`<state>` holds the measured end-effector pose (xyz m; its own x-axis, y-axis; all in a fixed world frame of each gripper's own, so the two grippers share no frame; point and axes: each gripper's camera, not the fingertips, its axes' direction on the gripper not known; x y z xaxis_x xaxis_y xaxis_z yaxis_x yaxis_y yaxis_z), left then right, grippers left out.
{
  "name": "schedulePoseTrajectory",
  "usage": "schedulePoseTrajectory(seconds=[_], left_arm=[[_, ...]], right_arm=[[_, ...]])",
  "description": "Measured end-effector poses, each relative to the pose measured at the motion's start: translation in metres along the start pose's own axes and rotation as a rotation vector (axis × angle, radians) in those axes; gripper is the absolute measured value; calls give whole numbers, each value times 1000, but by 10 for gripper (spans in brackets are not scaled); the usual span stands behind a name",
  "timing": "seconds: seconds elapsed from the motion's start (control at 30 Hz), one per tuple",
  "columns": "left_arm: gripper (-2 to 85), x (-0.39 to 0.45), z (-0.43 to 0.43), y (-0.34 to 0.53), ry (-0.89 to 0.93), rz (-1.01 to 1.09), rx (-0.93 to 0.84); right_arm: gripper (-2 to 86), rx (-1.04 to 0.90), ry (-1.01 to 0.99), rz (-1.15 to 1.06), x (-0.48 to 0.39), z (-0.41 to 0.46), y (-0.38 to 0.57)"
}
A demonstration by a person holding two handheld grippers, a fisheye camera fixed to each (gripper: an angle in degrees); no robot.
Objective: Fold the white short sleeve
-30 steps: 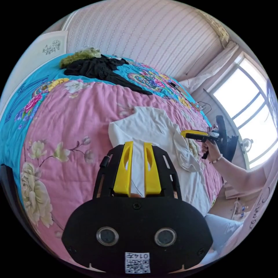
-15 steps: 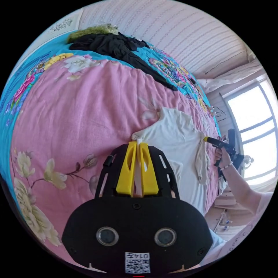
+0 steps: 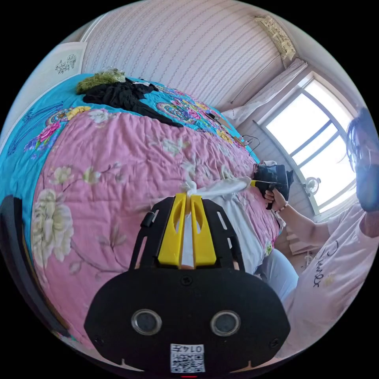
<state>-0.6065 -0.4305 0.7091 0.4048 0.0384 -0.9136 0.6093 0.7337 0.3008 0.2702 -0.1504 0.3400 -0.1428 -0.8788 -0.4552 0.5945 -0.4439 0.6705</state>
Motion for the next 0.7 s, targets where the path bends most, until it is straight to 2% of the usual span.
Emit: schedulePoseTrajectory(seconds=[0.3, 0.37, 0.47, 0.57, 0.7], left_arm=[[-6, 43, -49, 150, -22, -22, -36], [-5, 56, -51, 186, -37, -42, -76], [-3, 68, -48, 224, -140, -61, -123], [-3, 63, -40, 251, -164, -142, -192], [-4, 73, -60, 268, -183, -156, -150]], right_arm=[[3, 6, -11, 97, -74, 18, 139], [4, -2, 64, 139, -97, 25, 169], [5, -44, 130, 174, -117, 38, 193], [8, -125, 223, 187, -132, 57, 203], [14, -144, 268, 226, -150, 63, 205]])
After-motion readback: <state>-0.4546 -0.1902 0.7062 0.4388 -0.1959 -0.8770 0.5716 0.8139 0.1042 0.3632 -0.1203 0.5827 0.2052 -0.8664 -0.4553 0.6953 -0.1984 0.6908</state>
